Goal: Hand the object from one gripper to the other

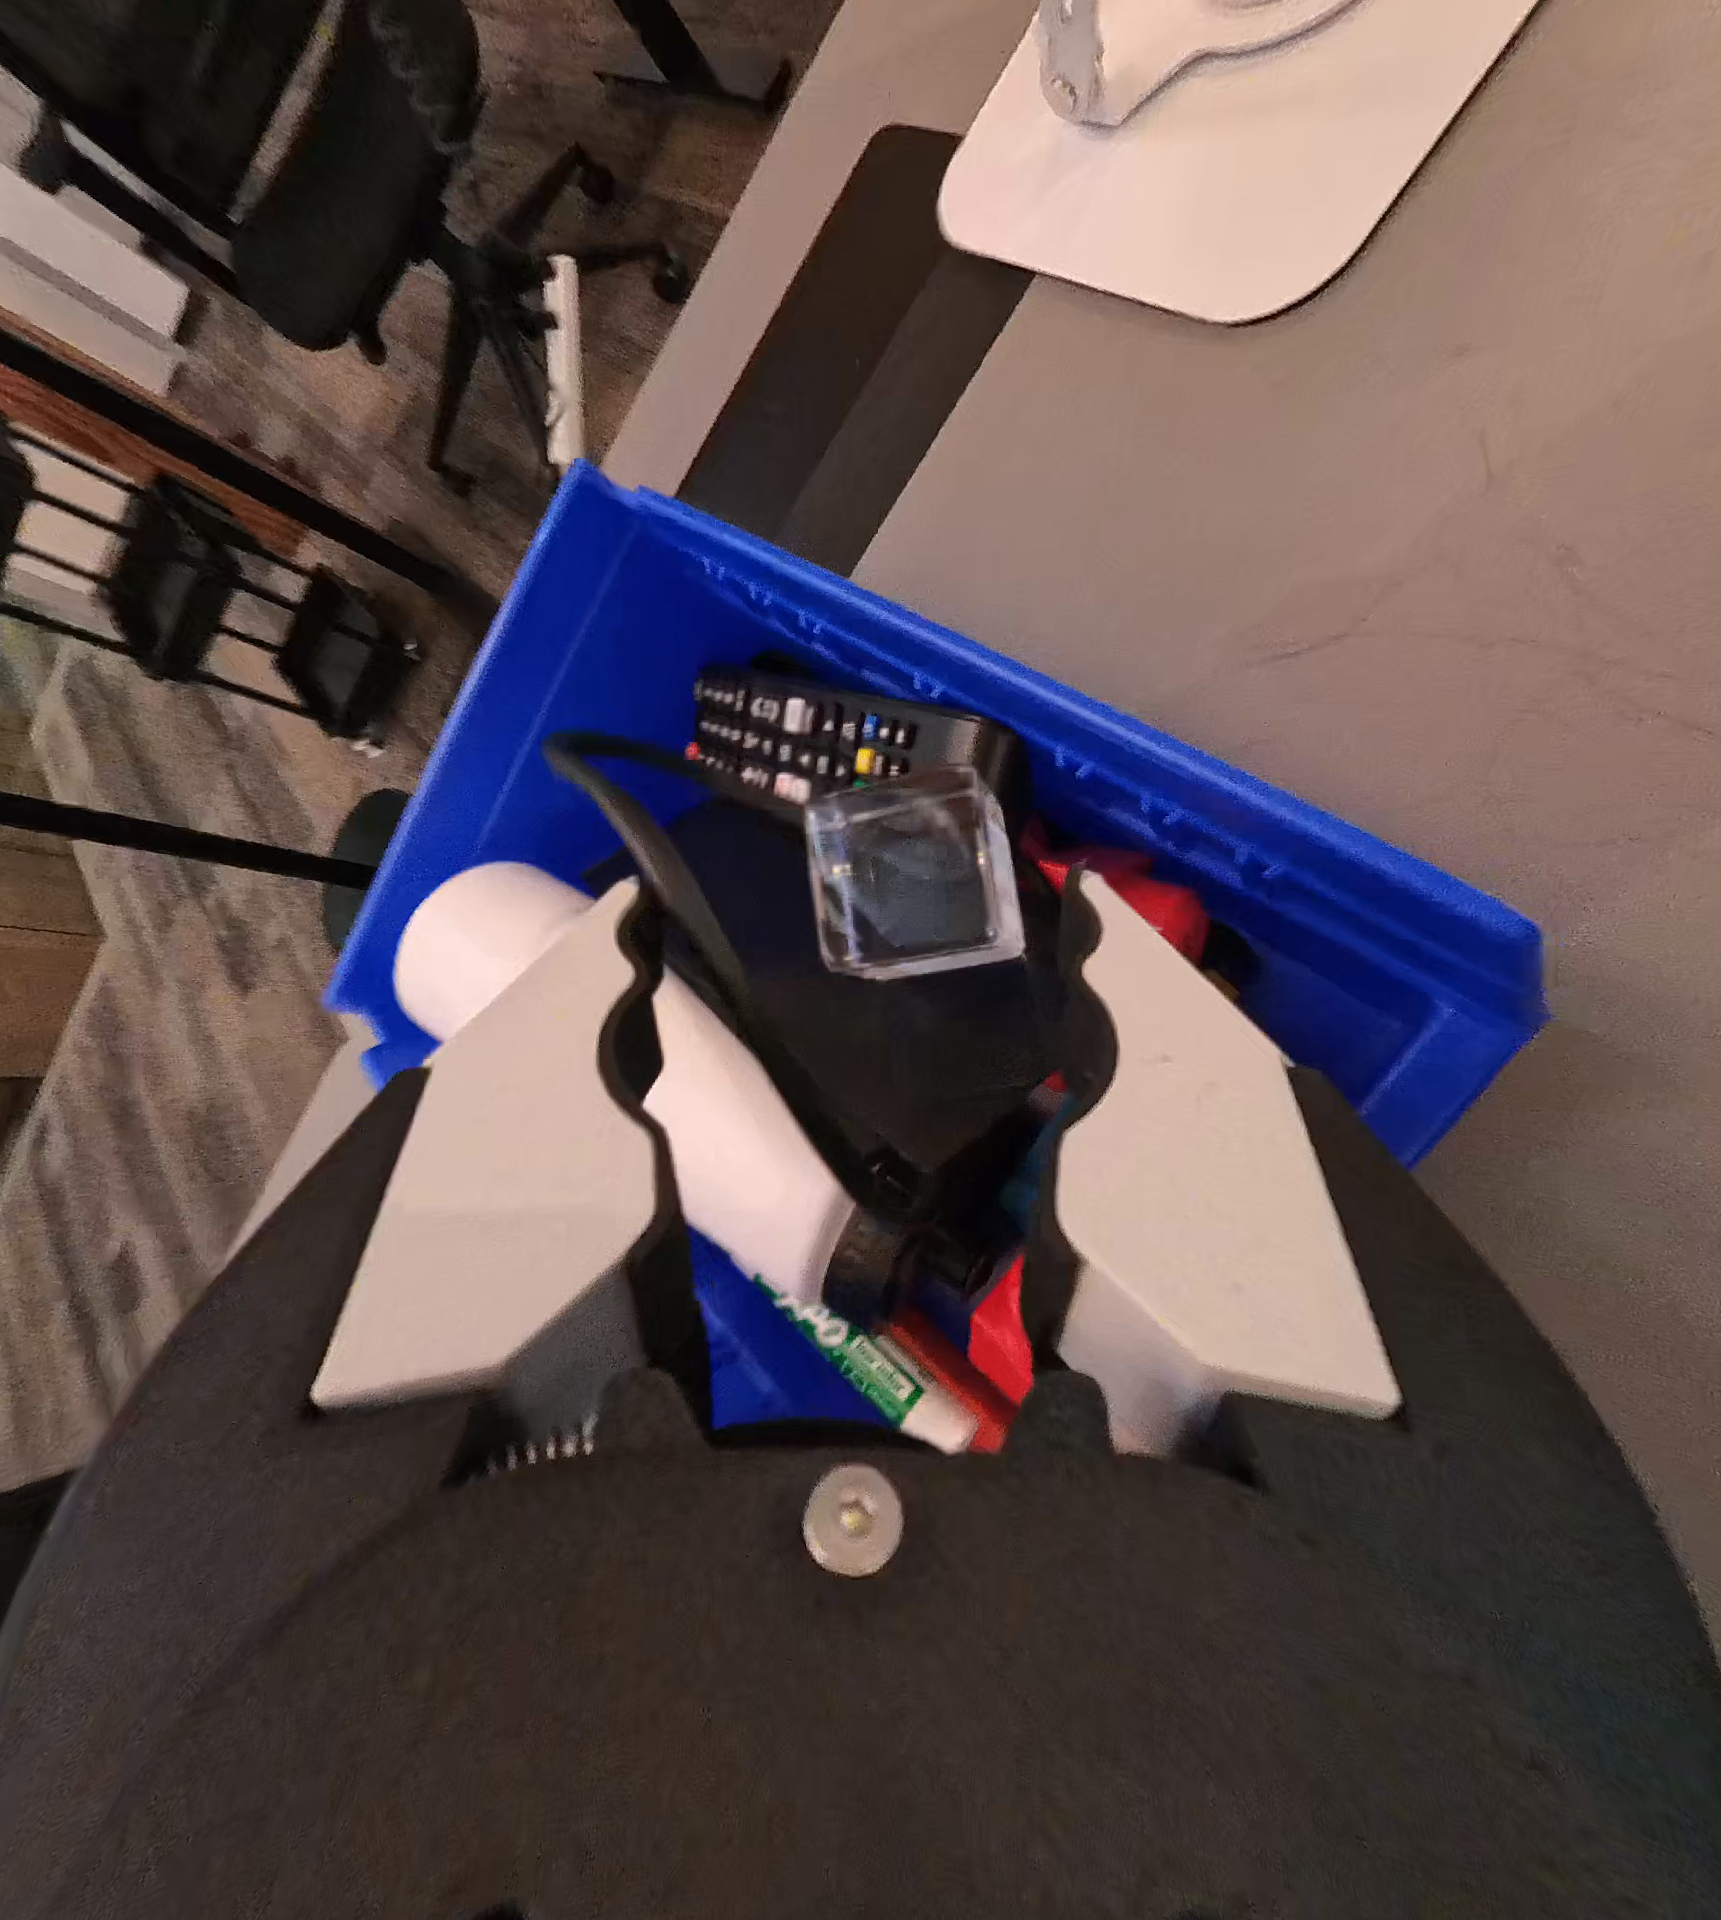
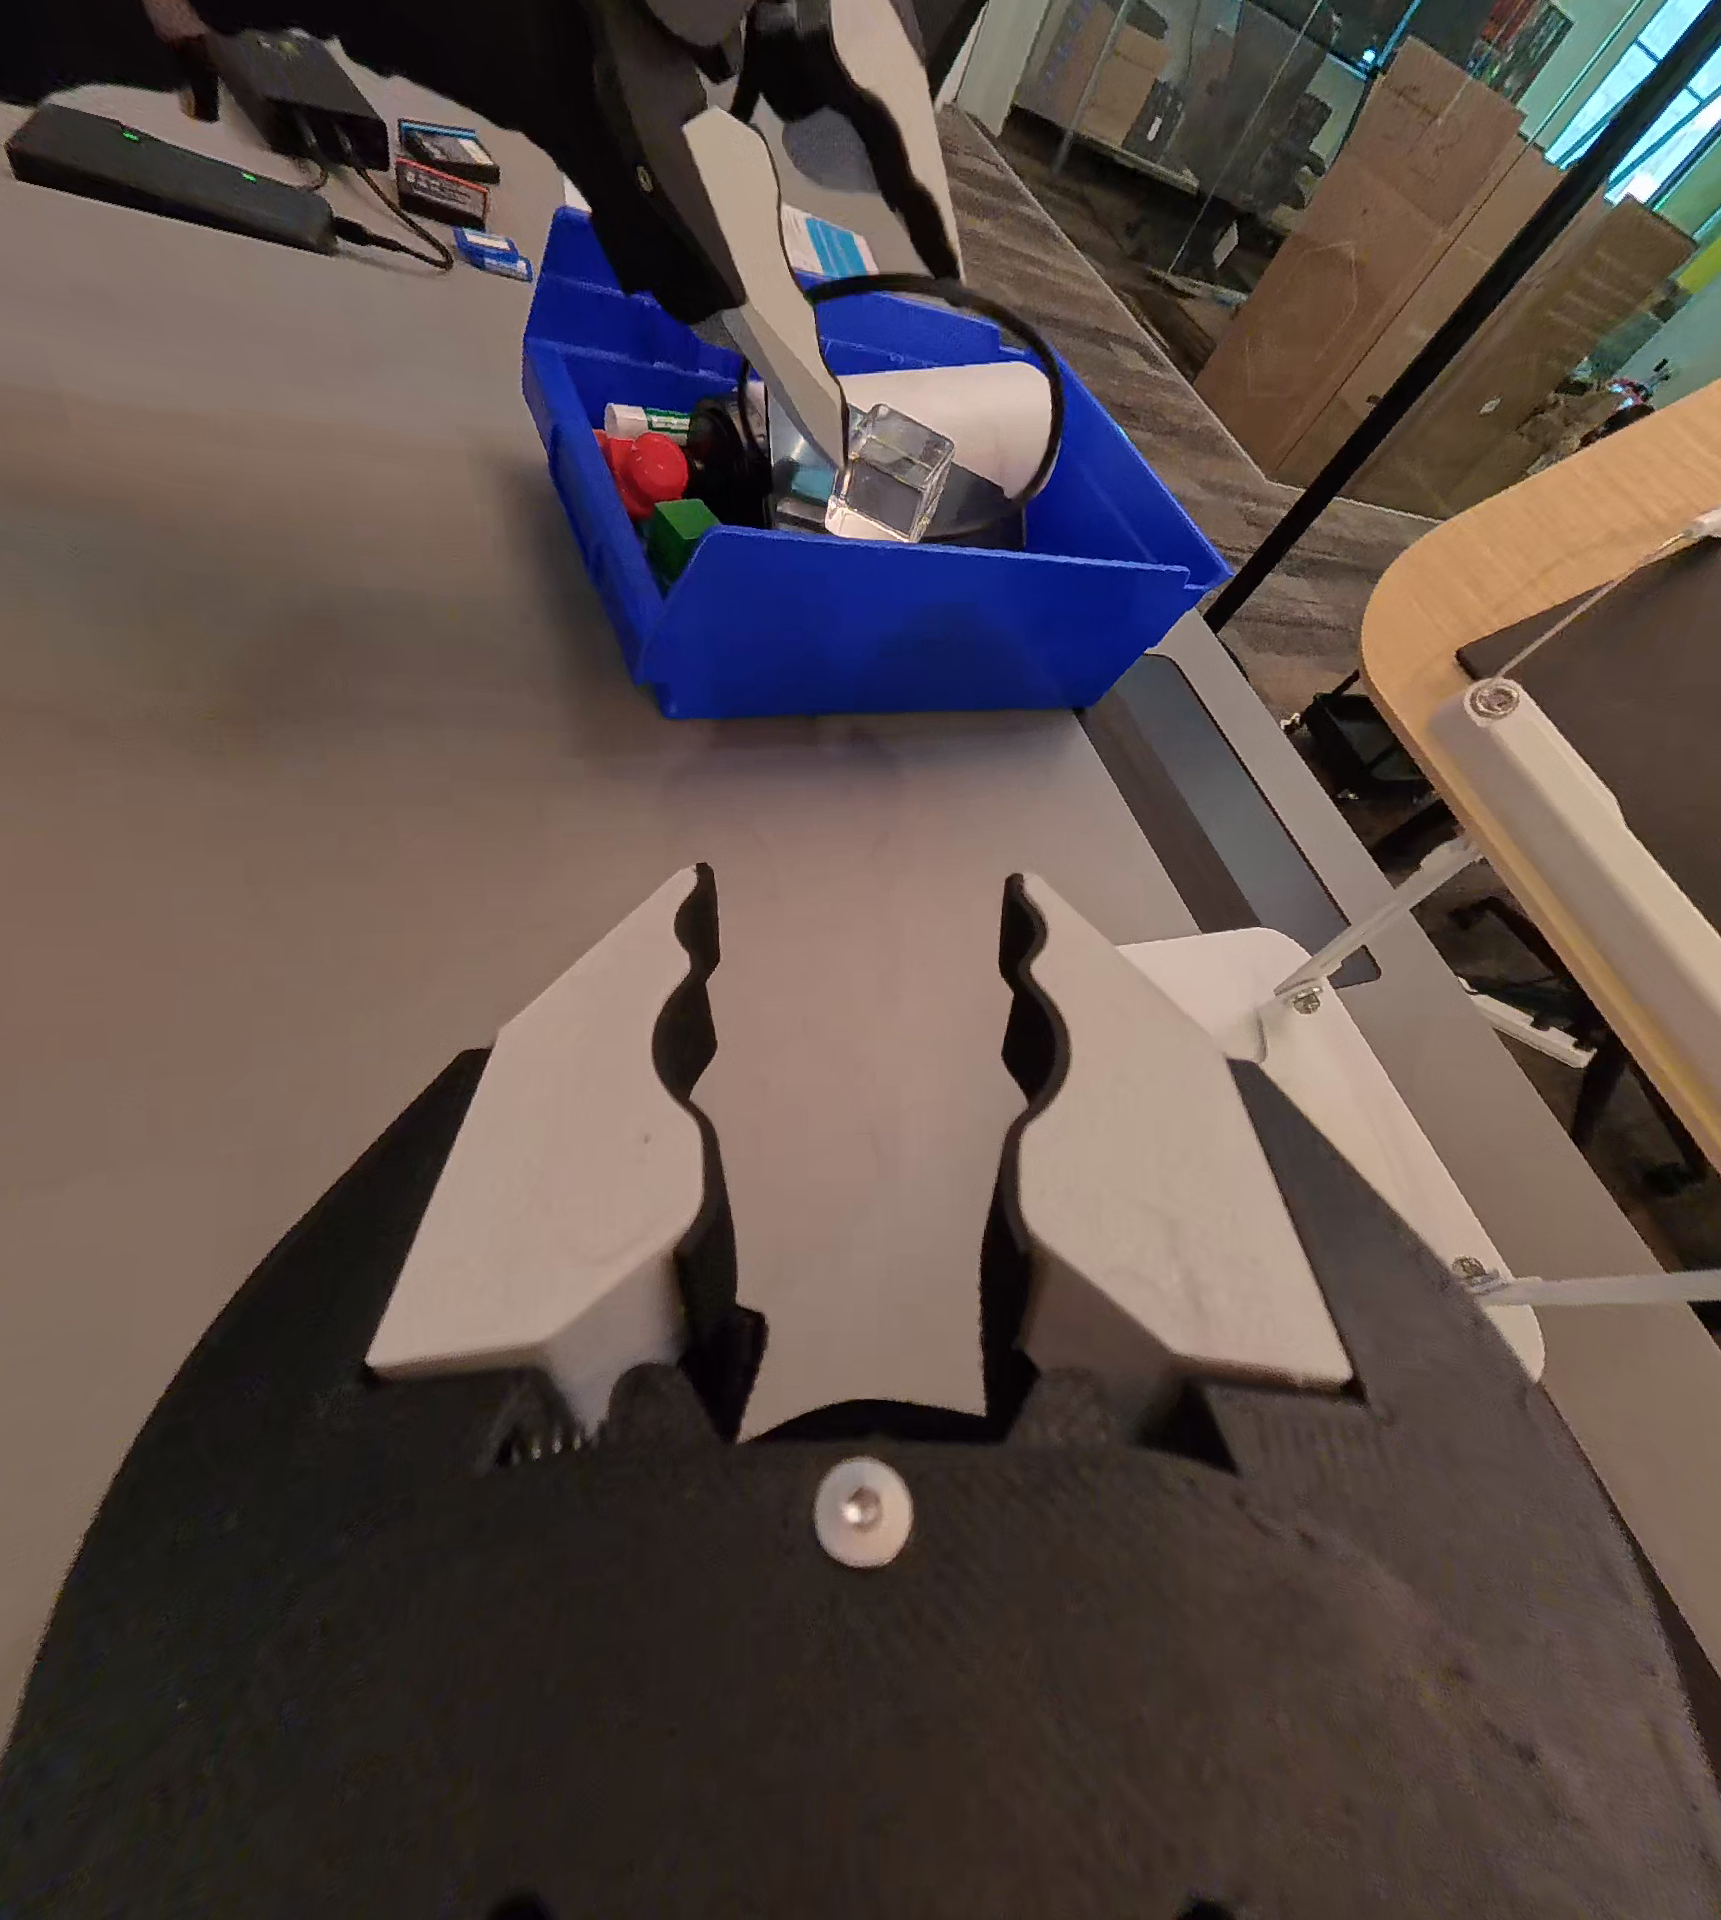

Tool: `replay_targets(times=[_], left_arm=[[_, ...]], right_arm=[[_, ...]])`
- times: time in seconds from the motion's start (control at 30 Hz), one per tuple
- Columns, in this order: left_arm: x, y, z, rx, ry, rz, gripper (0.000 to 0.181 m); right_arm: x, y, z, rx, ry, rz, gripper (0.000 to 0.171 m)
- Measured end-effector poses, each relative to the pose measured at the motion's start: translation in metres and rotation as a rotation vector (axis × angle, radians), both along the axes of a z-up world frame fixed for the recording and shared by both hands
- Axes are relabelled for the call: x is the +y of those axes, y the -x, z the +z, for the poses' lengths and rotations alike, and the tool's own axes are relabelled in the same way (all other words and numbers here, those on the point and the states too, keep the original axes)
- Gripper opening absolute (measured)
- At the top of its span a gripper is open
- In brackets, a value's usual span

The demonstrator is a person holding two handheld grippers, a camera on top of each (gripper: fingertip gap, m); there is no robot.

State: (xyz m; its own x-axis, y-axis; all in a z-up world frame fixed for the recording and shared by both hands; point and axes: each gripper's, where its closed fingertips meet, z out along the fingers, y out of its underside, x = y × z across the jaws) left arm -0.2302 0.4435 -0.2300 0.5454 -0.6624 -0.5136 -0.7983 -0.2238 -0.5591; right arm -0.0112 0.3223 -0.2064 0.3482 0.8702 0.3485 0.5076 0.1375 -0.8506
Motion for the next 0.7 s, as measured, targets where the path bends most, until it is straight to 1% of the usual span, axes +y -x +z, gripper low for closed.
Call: replay_targets(times=[0.07,0.13,0.23,0.3,0.37,0.47,0.57,0.67,0.7], left_arm=[[0.0,0.003,0.009,0.051,-0.037,0.036,0.085],[0.001,0.008,0.025,0.058,-0.075,0.067,0.087],[-0.002,0.012,0.036,-0.01,-0.015,0.08,0.085],[-0.006,0.005,0.038,-0.009,0.002,0.037,0.075],[-0.013,-0.003,0.024,0.011,0.087,0.009,0.069],[-0.008,-0.002,-0.009,0.064,0.202,0.075,0.073],[-0.004,-0.005,-0.038,-0.002,0.32,0.124,0.071],[0.003,-0.005,-0.042,-0.069,0.321,0.171,0.043],[0.005,-0.005,-0.04,-0.083,0.313,0.186,0.042]], right_arm=[[0.0,-0.003,0.0,-0.003,-0.006,-0.005,0.053],[0.0,-0.007,0.001,-0.007,-0.013,-0.012,0.053],[-0.001,-0.012,0.003,-0.002,-0.019,-0.018,0.053],[-0.001,-0.014,0.005,0.008,-0.019,-0.023,0.052],[-0.001,-0.015,0.006,0.019,-0.017,-0.024,0.052],[-0.003,-0.013,0.007,0.027,-0.015,-0.021,0.052],[-0.007,-0.012,0.007,0.024,-0.019,-0.015,0.052],[-0.009,-0.015,0.006,0.012,-0.024,-0.018,0.052],[-0.008,-0.016,0.006,0.01,-0.025,-0.021,0.052]])
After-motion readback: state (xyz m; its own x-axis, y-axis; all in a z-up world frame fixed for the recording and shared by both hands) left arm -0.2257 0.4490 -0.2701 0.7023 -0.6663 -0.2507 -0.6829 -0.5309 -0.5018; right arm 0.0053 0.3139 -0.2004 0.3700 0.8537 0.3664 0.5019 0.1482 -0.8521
